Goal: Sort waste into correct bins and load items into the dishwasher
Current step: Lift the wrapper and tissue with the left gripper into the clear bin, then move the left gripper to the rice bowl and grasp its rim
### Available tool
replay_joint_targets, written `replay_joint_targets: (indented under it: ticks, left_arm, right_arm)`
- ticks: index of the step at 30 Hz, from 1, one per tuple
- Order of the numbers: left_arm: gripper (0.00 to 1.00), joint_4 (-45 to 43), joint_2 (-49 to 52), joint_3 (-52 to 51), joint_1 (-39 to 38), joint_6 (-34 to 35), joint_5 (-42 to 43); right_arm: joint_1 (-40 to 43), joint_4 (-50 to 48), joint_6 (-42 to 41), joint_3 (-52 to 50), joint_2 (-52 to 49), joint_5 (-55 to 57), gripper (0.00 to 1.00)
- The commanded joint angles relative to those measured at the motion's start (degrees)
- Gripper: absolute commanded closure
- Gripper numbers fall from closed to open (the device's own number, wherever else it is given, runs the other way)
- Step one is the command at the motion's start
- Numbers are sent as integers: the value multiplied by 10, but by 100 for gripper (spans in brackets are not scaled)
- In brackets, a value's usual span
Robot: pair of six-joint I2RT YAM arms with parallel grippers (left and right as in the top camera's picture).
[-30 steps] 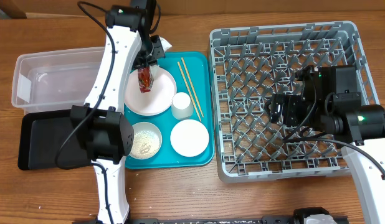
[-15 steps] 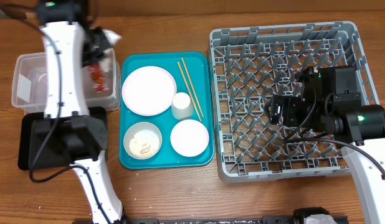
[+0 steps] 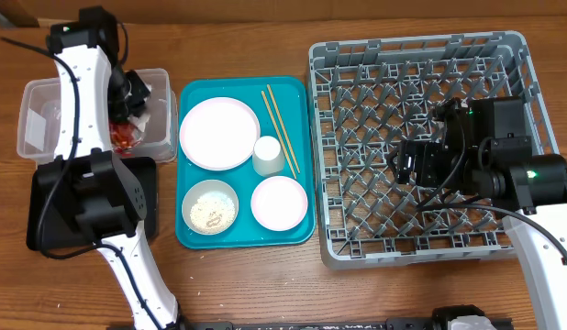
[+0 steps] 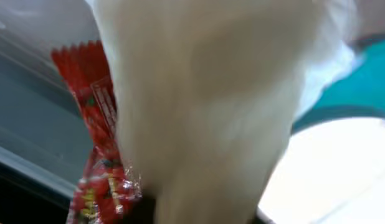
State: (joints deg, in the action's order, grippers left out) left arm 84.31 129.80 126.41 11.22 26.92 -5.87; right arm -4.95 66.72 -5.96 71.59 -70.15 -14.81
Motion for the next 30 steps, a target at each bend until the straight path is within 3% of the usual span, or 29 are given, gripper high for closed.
replay_joint_targets:
  ticks: [1, 4, 9, 17, 18, 22, 30]
  left_arm:
    - [53, -12, -3, -8, 11, -2, -22]
    - [37, -16, -4, 3, 14, -23, -14]
    - [28, 2, -4, 40, 16, -67, 6]
    - [31, 126, -4, 217, 8, -147, 66]
    - [38, 125, -7, 235, 3, -165, 80]
    - [39, 125, -63, 237, -21, -205, 172]
    - [36, 125, -216, 168, -70, -190, 192]
  right_arm:
    - [1, 2, 0, 15, -1, -5, 0]
    - [1, 3, 0, 15, -1, -5, 0]
    - [1, 3, 0, 15, -1, -5, 0]
    - [1, 3, 0, 15, -1, -5, 0]
    - [1, 5, 0, 15, -1, -5, 0]
    - [1, 14, 0, 15, -1, -8, 0]
    - [1, 31, 0, 15, -1, -8, 0]
